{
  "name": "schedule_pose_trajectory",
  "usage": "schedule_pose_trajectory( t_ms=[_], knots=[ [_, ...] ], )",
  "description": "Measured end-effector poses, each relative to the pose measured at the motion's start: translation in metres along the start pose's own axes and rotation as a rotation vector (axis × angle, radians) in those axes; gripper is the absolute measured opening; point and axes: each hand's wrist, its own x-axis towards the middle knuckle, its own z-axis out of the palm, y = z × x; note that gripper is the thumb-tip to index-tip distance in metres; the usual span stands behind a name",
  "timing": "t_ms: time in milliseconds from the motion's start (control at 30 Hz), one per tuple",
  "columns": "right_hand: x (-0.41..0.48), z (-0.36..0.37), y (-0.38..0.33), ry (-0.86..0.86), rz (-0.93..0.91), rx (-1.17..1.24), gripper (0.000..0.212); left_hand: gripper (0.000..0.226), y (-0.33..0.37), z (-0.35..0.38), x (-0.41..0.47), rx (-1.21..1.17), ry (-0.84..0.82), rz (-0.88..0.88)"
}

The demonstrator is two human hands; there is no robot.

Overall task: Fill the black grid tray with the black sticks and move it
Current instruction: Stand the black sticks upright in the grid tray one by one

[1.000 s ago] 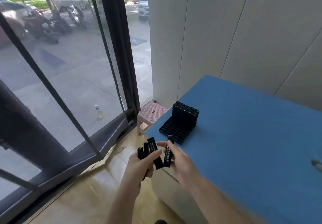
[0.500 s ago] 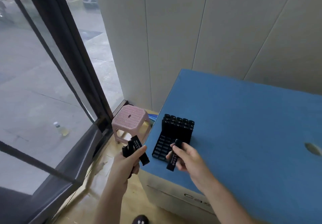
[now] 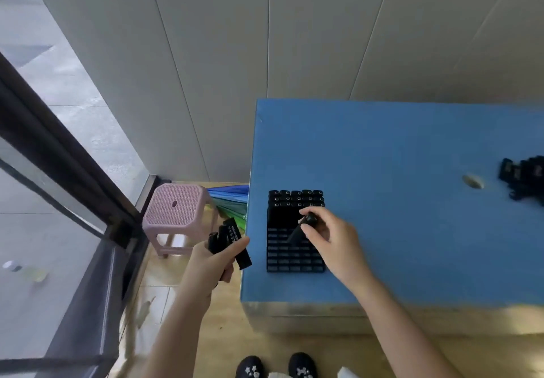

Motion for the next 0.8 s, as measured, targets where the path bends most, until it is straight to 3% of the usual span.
schedule_pose_trajectory(
  t_ms=[100, 300, 467, 800],
  knots=[
    [0.007, 0.005, -0.002, 0.065, -0.138, -0.108, 0.018, 0.030, -0.003, -0.004, 0.007, 0.015, -0.008, 0.003],
    [0.017, 0.020, -0.004, 0.011, -0.301, -0.213, 0.012, 0.031, -0.005, -0.003, 0.011, 0.060, -0.007, 0.006],
    [0.023, 0.030, -0.002, 0.041, -0.374, -0.356, 0.015, 0.039, -0.007, -0.005, 0.011, 0.062, 0.009, 0.025],
    [0.038, 0.023, -0.009, 0.005, -0.442, -0.521, 0.009, 0.026, -0.001, -0.003, 0.012, 0.033, 0.025, 0.078]
  ],
)
